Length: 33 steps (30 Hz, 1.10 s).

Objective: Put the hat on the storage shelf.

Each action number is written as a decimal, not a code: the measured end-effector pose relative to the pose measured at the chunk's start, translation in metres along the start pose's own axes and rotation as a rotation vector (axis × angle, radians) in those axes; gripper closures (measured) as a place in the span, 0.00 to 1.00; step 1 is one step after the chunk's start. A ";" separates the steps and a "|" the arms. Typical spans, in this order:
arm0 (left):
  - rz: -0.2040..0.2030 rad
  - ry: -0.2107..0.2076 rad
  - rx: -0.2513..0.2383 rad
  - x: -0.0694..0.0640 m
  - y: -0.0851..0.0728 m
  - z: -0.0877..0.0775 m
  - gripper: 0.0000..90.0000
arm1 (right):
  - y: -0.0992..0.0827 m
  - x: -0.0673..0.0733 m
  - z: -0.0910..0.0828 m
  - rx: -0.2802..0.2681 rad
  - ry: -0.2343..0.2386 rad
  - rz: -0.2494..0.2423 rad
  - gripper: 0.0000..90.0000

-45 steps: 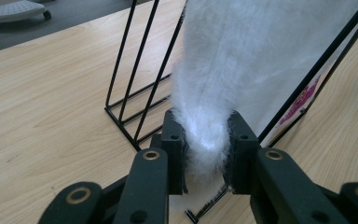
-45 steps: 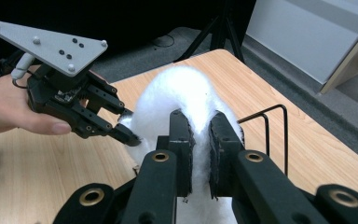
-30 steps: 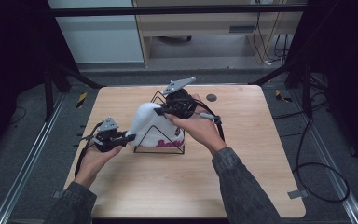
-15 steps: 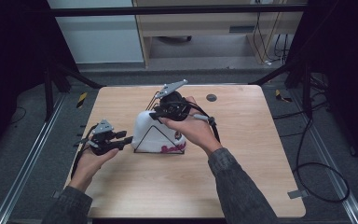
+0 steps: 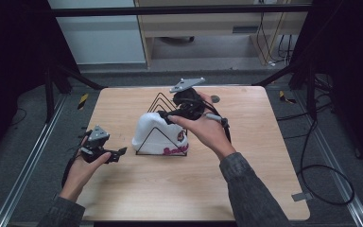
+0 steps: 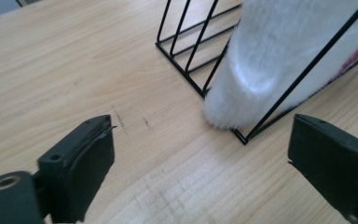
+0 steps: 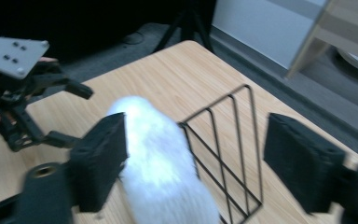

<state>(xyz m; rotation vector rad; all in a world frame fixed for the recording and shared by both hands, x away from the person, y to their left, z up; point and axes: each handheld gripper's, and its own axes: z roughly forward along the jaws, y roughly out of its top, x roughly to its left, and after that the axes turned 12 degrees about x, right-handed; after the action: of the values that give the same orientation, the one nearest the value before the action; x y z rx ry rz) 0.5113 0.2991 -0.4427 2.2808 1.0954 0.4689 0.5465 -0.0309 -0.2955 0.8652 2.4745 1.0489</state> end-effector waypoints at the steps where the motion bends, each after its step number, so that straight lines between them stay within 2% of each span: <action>1: -0.003 -0.004 0.002 -0.001 -0.001 0.001 0.06 | -0.001 -0.001 -0.005 0.003 -0.019 0.013 0.19; 5: 0.004 0.000 0.029 -0.004 -0.007 0.005 0.05 | -0.012 -0.007 -0.021 0.000 -0.098 0.024 0.09; 10: 0.007 -0.017 0.034 -0.005 -0.016 0.010 0.05 | -0.040 -0.020 -0.046 -0.015 -0.170 0.043 0.08; 12: 0.006 -0.021 0.038 -0.005 -0.018 0.012 0.05 | -0.057 -0.027 -0.054 0.000 -0.188 0.047 0.09; 13: 0.003 -0.020 0.046 -0.005 -0.020 0.013 0.05 | -0.072 -0.032 -0.059 0.017 -0.212 0.058 0.12; 14: 0.004 -0.017 0.050 -0.005 -0.022 0.014 0.05 | -0.072 -0.032 -0.059 0.017 -0.212 0.058 0.12; 17: 0.001 0.001 0.050 -0.005 -0.027 0.017 0.05 | -0.102 -0.039 -0.061 0.029 -0.237 0.069 0.14; 21: -0.037 -0.014 0.032 -0.003 -0.037 0.020 0.05 | -0.133 -0.046 -0.060 0.022 -0.228 0.113 0.14; 23: -0.037 -0.020 0.035 -0.003 -0.040 0.021 0.05 | -0.149 -0.049 -0.055 0.027 -0.239 0.132 0.15; 27: -0.047 -0.020 0.036 -0.002 -0.043 0.023 0.06 | -0.169 -0.054 -0.046 0.043 -0.238 0.164 0.15; 33: -0.036 -0.022 0.053 -0.004 -0.043 0.028 0.06 | -0.201 -0.056 -0.022 0.105 -0.222 0.206 0.15</action>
<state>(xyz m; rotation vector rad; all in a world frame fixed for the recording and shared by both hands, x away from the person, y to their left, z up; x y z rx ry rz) 0.4979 0.3090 -0.4915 2.3025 1.1488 0.4037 0.4963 -0.1891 -0.4243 1.2197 2.3080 0.8385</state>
